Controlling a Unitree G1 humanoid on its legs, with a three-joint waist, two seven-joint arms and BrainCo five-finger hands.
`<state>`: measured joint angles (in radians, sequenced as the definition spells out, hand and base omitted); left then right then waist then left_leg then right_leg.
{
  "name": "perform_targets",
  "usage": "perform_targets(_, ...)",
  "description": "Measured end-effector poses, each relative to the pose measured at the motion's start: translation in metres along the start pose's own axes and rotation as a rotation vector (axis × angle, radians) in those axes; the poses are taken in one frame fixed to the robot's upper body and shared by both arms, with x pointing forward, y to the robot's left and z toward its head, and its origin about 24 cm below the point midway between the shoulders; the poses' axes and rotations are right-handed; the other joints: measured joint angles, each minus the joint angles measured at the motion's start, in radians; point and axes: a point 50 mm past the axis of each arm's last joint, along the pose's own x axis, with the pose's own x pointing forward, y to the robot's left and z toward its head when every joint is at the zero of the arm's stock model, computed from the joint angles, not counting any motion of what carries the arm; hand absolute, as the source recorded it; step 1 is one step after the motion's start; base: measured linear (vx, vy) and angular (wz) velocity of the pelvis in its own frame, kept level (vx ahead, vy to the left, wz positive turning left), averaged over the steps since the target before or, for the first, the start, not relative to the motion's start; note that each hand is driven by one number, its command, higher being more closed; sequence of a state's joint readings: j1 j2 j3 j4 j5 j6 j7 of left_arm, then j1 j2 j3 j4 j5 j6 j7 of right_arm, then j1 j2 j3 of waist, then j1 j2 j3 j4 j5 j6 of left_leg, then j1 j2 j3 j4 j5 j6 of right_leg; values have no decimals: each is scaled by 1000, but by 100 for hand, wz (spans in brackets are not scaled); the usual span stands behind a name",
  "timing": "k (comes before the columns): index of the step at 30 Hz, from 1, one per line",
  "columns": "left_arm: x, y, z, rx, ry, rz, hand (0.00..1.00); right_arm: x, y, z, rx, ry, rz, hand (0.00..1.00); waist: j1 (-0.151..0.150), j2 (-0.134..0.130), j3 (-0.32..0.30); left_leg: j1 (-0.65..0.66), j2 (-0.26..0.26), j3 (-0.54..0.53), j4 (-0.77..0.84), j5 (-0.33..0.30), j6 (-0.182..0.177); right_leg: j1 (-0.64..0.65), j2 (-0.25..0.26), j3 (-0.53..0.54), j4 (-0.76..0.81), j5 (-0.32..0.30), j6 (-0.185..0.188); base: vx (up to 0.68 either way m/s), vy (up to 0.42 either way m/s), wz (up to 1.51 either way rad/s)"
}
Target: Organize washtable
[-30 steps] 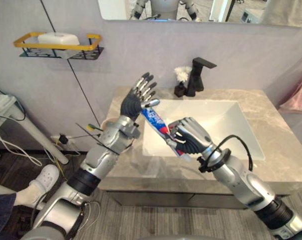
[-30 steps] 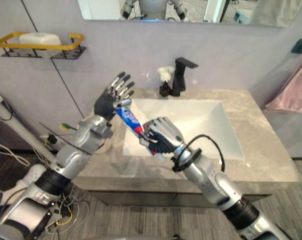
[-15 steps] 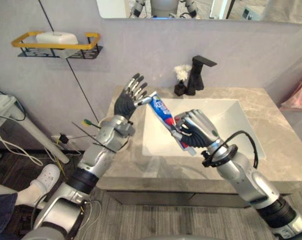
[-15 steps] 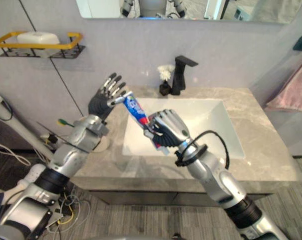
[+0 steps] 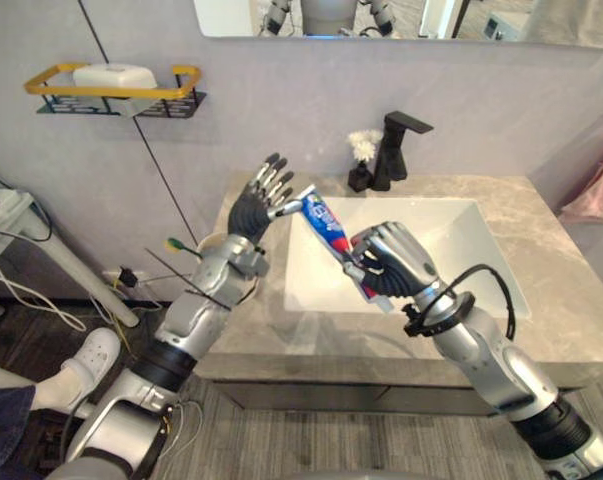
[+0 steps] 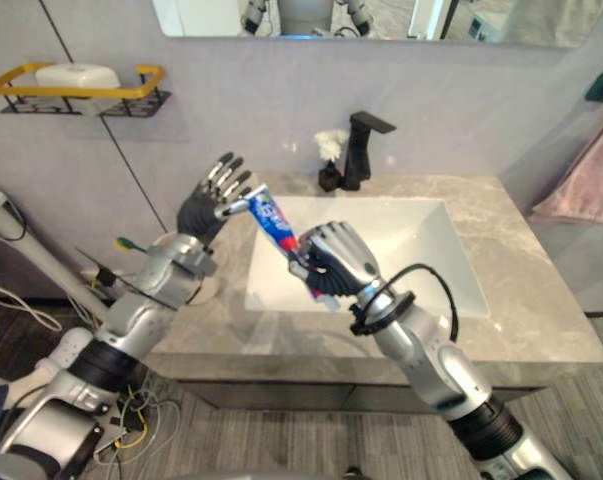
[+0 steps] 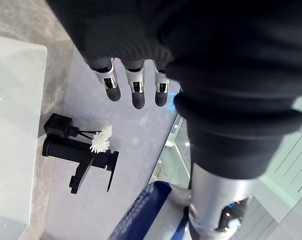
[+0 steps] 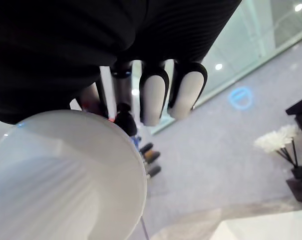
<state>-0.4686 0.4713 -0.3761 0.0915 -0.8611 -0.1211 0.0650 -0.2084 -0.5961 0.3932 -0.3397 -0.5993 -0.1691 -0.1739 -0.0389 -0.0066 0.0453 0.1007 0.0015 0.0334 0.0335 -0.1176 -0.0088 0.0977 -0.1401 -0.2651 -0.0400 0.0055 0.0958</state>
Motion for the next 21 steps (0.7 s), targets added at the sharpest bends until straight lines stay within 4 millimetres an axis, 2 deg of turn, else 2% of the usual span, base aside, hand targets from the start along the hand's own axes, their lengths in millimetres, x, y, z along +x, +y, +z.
perform_targets(10,-5,-5,-3,-10,10,-38,0,0,0,0,-1,-1,-1,100,0,0,0,0,0,-2,-1,0,0,0,0,-2,0,0,0,0,0,0)
perform_targets(21,-9,-21,5,-33,-13,-129,0,7,-5,1,-13,-23,-18,100,0,0,0,0,0,-4,-1,0,0,1,0,-5,0,0,0,0,0,0)
